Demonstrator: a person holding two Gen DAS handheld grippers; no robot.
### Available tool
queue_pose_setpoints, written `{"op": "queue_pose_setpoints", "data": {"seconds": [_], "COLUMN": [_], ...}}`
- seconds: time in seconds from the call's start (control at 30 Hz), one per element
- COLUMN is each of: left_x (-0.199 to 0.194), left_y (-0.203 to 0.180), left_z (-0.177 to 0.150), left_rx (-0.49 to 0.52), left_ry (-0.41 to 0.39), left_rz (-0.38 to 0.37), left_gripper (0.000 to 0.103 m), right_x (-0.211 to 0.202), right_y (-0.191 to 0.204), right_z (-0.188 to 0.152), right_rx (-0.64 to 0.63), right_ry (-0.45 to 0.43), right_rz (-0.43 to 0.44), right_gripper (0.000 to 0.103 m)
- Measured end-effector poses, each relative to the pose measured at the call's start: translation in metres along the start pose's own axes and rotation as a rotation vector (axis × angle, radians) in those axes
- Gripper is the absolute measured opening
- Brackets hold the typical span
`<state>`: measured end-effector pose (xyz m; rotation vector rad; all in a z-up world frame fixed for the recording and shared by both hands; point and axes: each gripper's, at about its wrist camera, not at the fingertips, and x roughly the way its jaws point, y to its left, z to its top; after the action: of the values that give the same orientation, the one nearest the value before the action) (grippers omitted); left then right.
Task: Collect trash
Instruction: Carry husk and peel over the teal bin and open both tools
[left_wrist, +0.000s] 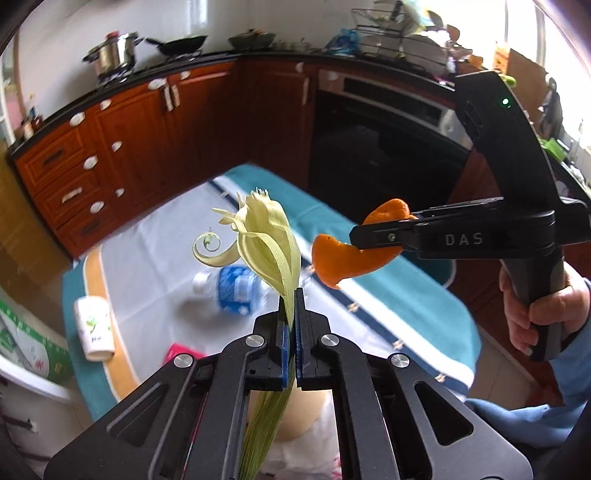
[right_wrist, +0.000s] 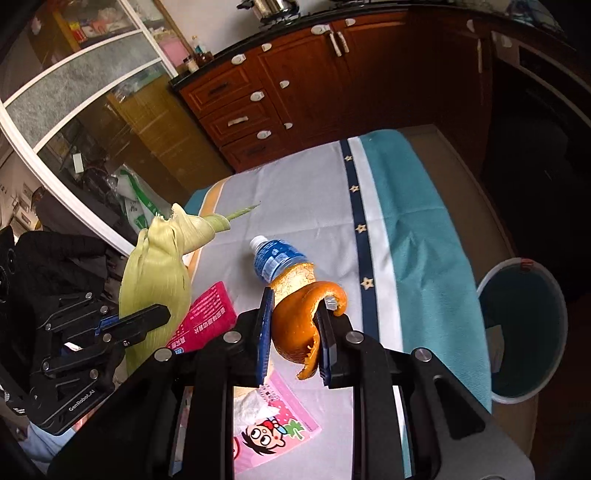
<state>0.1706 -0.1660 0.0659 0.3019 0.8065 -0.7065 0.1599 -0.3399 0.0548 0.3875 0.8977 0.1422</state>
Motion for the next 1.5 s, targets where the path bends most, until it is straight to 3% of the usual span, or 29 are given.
{"op": "queue_pose_setpoints", "data": {"seconds": [0.27,0.4,0.63,0.9,1.17,1.2,1.23,1.27,1.3,1.5], "left_x": [0.042,0.09,0.188,0.286,0.331,0.328,0.328,0.325,0.322,0.31], "left_y": [-0.092,-0.154,-0.235,-0.268,-0.276,-0.272,-0.272,-0.272,-0.272,-0.266], "left_z": [0.055,0.074,0.084,0.081,0.085,0.083,0.083,0.083,0.082,0.084], "left_rx": [0.125,0.193,0.254,0.236,0.217,0.217,0.222,0.226,0.23,0.238], "left_ry": [0.056,0.145,0.328,0.5,0.567,0.567,0.563,0.554,0.543,0.508], "left_rz": [-0.142,-0.211,-0.27,-0.248,-0.209,-0.202,-0.189,-0.174,-0.162,-0.132], "left_gripper": [0.003,0.003,0.003,0.003,0.01,0.019,0.037,0.046,0.061,0.068], "right_x": [-0.056,-0.07,-0.07,-0.033,-0.009,-0.007,-0.006,-0.006,-0.006,-0.014], "right_y": [-0.091,-0.149,-0.25,-0.318,-0.345,-0.347,-0.348,-0.348,-0.347,-0.337], "right_z": [-0.004,-0.016,-0.052,-0.079,-0.093,-0.093,-0.093,-0.093,-0.092,-0.084], "right_rx": [0.131,0.214,0.384,0.496,0.535,0.542,0.55,0.556,0.557,0.556], "right_ry": [-0.092,-0.106,-0.082,0.007,0.072,0.074,0.076,0.078,0.072,0.06], "right_rz": [-0.095,-0.157,-0.226,-0.238,-0.212,-0.205,-0.191,-0.181,-0.18,-0.194], "right_gripper": [0.019,0.02,0.02,0.02,0.025,0.029,0.047,0.057,0.074,0.085]}}
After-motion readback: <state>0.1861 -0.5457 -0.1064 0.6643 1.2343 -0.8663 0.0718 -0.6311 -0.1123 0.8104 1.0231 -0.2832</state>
